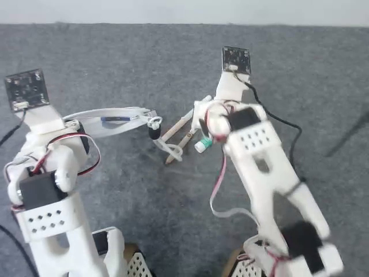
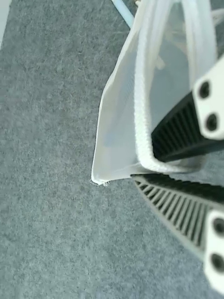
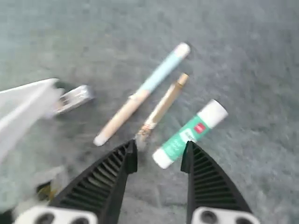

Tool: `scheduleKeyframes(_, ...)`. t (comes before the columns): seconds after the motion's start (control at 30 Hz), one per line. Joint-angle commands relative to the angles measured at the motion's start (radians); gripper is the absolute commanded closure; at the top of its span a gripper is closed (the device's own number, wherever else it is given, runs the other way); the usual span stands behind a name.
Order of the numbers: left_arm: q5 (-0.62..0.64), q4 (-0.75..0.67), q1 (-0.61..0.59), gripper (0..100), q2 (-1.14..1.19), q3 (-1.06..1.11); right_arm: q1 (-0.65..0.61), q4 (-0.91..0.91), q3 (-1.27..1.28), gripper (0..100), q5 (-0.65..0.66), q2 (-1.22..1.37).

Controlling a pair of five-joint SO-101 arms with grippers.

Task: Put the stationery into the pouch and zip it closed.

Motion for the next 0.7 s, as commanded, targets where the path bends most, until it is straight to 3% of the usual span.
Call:
scheduleKeyframes(0.0, 0.018, -0.041, -0.003, 99, -0.018, -0.016, 0.059, 0.035, -0.133, 84.2, -0.028, 0.090)
scheduleKeyframes(0.33, 0.018, -0.041, 0.002, 99, -0.018, -0.016, 0.131, 0.044, -0.331, 84.2, -0.083, 0.392)
scheduleKeyframes(0.5, 0.018, -0.040, 0.003, 99, -0.018, -0.016, 0.117, 0.088, -0.368, 75.5, -0.086, 0.449)
scheduleKeyframes(0.67, 0.018, -0.038, 0.003, 99, -0.018, -0.016, 0.105, 0.131, -0.425, 75.7, -0.089, 0.506)
